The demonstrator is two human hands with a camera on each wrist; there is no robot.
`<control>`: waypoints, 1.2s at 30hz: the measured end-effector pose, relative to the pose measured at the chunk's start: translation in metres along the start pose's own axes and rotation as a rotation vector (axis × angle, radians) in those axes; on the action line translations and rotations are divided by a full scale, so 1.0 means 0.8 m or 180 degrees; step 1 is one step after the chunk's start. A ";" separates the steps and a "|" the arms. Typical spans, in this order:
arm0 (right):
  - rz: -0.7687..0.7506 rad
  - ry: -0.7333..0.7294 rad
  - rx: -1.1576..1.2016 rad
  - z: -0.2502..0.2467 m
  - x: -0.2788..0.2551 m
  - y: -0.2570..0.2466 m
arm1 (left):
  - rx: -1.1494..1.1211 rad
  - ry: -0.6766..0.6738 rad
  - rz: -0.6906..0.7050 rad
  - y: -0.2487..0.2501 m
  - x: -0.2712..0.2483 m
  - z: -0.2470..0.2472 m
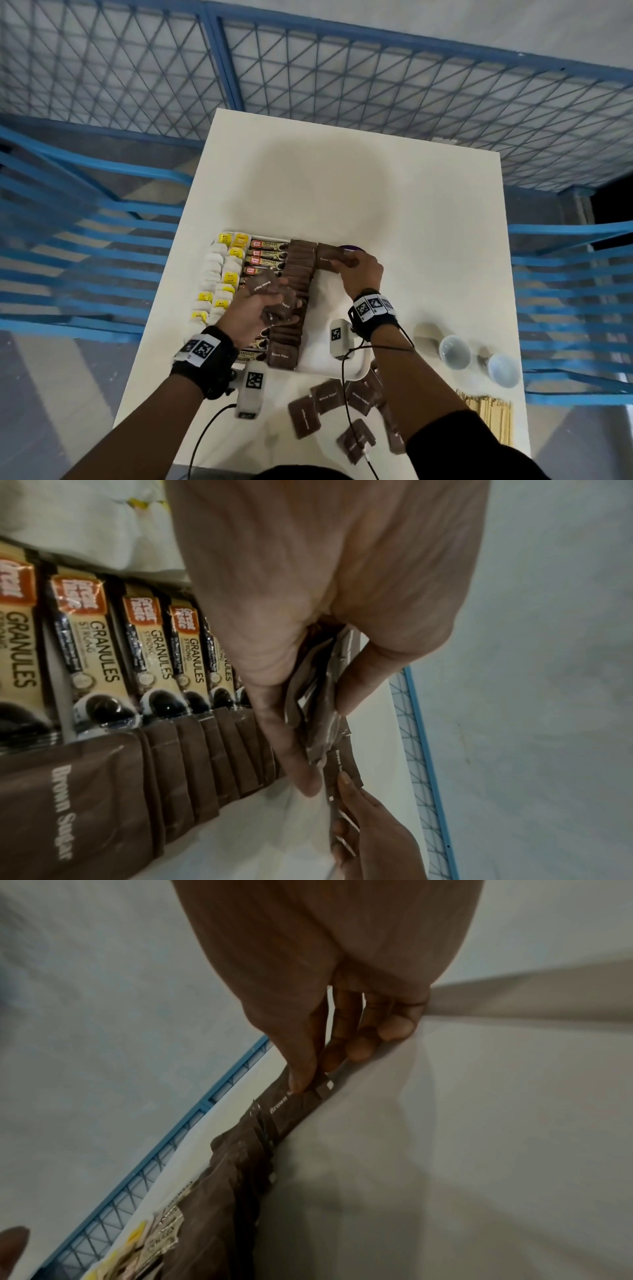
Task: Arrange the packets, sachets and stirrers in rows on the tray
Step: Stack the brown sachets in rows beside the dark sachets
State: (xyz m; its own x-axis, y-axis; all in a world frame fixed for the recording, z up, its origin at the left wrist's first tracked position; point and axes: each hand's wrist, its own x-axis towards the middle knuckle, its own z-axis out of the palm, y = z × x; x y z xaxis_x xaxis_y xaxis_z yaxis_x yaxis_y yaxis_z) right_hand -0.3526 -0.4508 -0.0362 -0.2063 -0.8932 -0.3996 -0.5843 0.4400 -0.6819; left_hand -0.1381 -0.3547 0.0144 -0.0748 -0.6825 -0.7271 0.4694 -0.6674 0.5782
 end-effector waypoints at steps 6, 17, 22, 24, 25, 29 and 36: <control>0.0137 0.0125 0.0149 0.003 0.002 -0.001 | 0.0147 -0.0100 0.0074 0.009 -0.002 0.002; 0.0070 0.0356 0.0360 -0.008 -0.012 -0.006 | 0.0112 -0.0039 0.0152 0.010 0.001 0.001; -0.0512 -0.0566 0.0408 0.007 -0.049 -0.017 | 0.0055 -0.0023 0.0247 0.013 -0.001 0.006; -0.0710 -0.1070 0.0400 0.012 -0.066 -0.022 | 0.0103 -0.0079 0.0301 0.014 -0.002 0.008; -0.0830 -0.1160 0.0385 0.014 -0.072 -0.023 | 0.0153 -0.0086 0.0340 0.014 -0.003 0.009; -0.0831 -0.0991 0.0627 0.019 -0.082 -0.022 | 0.0142 0.0046 0.0328 0.016 -0.005 0.014; -0.0962 -0.0657 0.0764 0.014 -0.087 -0.025 | -0.0010 0.0404 0.0406 0.011 -0.006 0.018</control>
State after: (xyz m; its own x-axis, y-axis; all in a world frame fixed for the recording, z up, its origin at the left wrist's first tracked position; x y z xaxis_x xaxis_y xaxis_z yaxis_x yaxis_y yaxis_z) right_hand -0.3177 -0.3968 -0.0015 0.1214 -0.9586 -0.2577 -0.3903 0.1926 -0.9003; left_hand -0.1460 -0.3620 0.0281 0.0970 -0.7183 -0.6889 0.4708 -0.5767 0.6676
